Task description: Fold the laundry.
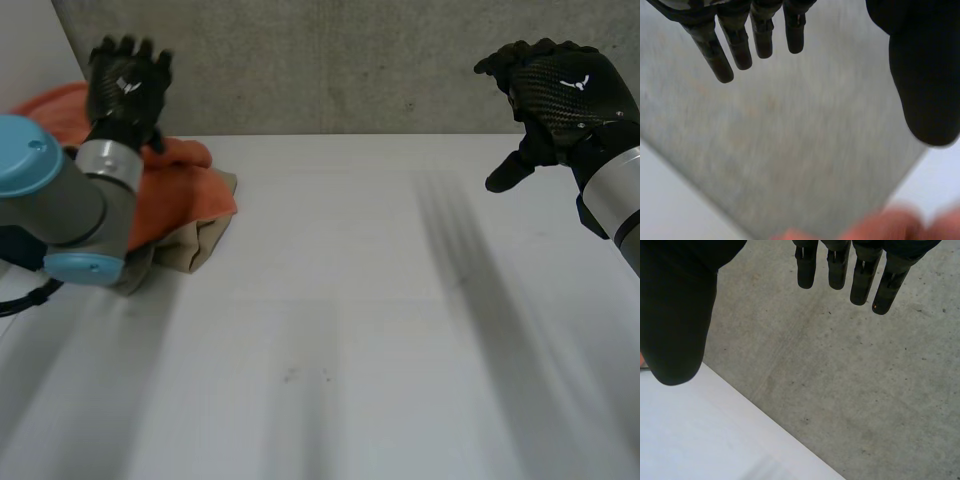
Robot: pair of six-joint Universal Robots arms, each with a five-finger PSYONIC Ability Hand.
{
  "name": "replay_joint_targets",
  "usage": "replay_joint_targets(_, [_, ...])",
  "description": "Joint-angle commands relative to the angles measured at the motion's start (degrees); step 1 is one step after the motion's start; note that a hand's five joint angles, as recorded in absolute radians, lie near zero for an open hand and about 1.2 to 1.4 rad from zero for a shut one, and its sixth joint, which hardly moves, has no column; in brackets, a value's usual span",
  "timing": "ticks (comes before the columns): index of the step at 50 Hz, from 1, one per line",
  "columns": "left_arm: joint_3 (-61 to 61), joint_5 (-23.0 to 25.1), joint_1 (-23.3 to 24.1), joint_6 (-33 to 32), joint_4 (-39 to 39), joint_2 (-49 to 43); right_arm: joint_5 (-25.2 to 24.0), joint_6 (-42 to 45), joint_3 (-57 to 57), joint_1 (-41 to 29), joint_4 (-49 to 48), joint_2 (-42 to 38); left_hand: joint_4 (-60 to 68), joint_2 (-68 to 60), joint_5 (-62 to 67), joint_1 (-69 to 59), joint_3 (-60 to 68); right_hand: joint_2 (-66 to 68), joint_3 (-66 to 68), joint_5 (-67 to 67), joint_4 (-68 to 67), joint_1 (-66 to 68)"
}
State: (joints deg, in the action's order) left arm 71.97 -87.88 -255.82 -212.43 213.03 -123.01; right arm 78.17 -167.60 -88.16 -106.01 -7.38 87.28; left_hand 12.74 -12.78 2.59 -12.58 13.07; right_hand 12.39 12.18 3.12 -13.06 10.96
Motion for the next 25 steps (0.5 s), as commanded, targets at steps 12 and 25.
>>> replay_joint_targets(12, [-19.9,8.7,-13.3,-4.9,-7.8,-23.0,0.1,0.1,-0.7,-0.2,0.0,-0.9,38.3,-38.2,38.4,-38.4,37.9,-2.4,-2.2,-3.1,3.1,-1.0])
replay_joint_targets(25, [-4.0,6.7,-3.5,7.4,1.1,-1.9,0.2,0.2,-0.9,-0.2,-0.1,-0.9,67.3,-67.2,67.4,-67.4,66.9,-2.4,-2.2,-3.1,3.1,-1.0])
